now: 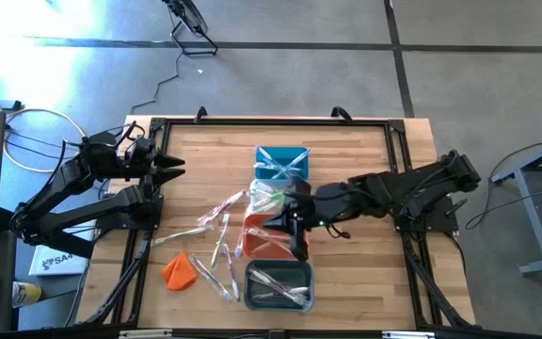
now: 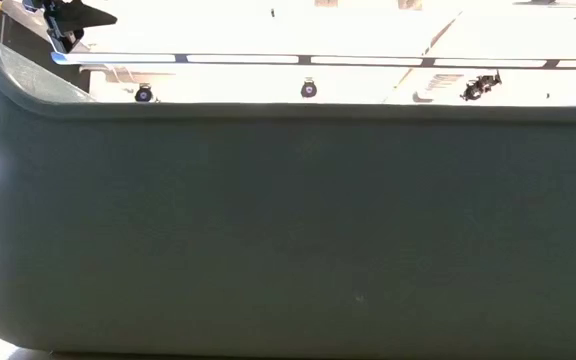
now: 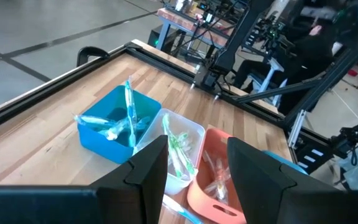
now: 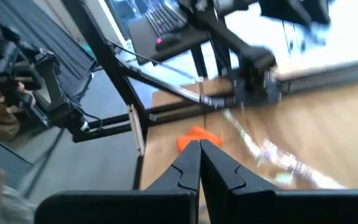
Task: Pick & Place Toothbrushes
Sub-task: Put the violet toothbrush into the green bin
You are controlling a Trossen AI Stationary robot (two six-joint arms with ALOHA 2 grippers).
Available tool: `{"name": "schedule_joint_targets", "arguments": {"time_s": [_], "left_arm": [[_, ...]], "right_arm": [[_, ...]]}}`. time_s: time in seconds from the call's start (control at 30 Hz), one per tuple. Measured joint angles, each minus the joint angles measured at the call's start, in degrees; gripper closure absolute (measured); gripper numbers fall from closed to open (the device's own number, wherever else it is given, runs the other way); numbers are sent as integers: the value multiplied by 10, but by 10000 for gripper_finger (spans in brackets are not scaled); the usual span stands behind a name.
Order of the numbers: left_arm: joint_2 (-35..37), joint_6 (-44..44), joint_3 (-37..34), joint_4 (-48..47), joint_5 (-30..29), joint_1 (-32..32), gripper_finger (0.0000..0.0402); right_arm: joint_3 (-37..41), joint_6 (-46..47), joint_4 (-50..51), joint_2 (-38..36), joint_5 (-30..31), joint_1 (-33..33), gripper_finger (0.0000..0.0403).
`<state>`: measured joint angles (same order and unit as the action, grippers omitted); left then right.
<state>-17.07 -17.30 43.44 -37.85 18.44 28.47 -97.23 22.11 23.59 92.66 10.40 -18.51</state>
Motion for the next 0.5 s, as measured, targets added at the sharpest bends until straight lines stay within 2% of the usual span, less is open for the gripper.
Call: {"name": "schedule_joint_targets", "arguments": {"time_s": [0.07,0.2,0.5], "left_arm": [[0,0,0,0,0,0,239],[0,0,0,0,0,0,239],[0,5,0,4,-2,0,239]], "right_arm": [[0,-49,-17,-1,-1,6,401],[0,-74,-31,-1,12,26,401],[0,-149,51,-51,16,50,401]]}}
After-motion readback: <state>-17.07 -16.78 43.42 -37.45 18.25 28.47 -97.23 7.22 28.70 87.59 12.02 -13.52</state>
